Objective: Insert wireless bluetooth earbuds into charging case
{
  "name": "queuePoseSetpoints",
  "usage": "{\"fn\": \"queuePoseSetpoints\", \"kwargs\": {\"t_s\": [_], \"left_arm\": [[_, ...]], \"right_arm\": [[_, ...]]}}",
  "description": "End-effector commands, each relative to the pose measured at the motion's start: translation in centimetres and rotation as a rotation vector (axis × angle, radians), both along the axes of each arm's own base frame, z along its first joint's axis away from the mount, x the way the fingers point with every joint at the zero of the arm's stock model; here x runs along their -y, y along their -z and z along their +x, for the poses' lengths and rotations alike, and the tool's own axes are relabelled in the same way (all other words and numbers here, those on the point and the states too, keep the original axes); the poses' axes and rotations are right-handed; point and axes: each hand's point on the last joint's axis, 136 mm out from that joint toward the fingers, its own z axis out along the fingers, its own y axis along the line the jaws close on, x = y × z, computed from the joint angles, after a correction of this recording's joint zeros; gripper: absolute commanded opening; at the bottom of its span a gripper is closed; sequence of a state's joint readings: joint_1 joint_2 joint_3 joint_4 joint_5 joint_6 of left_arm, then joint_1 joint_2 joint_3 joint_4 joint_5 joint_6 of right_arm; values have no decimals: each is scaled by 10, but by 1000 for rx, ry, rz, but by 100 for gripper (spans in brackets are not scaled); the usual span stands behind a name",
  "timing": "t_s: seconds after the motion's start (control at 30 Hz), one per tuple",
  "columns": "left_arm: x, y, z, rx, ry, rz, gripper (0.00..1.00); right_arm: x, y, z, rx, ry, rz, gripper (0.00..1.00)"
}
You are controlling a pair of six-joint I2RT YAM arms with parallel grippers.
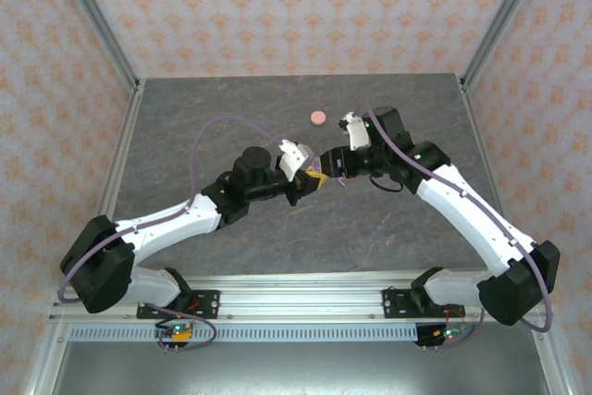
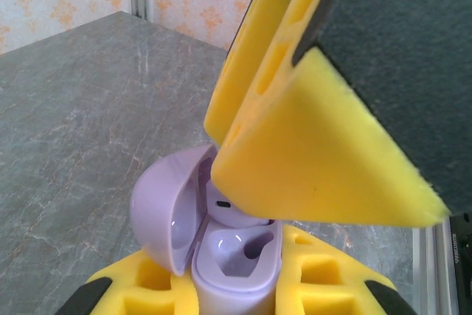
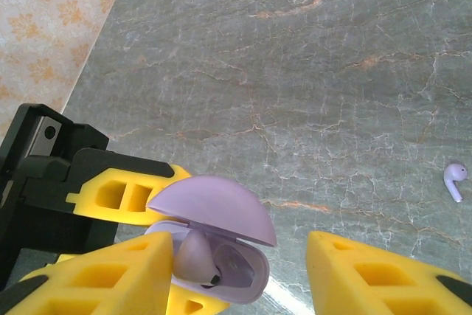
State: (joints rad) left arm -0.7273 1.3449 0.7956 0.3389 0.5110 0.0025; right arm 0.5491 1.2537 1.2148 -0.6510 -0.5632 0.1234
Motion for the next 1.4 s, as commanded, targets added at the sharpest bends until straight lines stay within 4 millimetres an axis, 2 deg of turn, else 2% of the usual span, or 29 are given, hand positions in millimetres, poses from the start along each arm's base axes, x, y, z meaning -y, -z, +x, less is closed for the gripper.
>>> {"fn": "queuePoseSetpoints", "kwargs": {"t_s": [0.0,0.17,0.33,0.63,1.1,1.23,1.37], "left_arm": [[0,-13,-2,49,-7,6,0],[-2,-12,3,46,-35,17,0],[-4,-9,9,42,-75,29,0],[-6,-8,15,38,-112,30,0],[3,-13,7,36,-41,1,0],[3,-15,7,40,-40,-6,0],[1,-14,8,39,-53,0,0]], "right_arm": [[2,-6,4,3,31,-14,50],[1,-3,4,-18,24,-18,42],[1,1,5,-31,30,-31,39],[-1,5,4,-55,22,-40,38],[-11,11,2,-87,-19,-26,38],[-15,14,1,-99,-28,-35,32],[-19,12,-1,-99,-41,-29,32]]}}
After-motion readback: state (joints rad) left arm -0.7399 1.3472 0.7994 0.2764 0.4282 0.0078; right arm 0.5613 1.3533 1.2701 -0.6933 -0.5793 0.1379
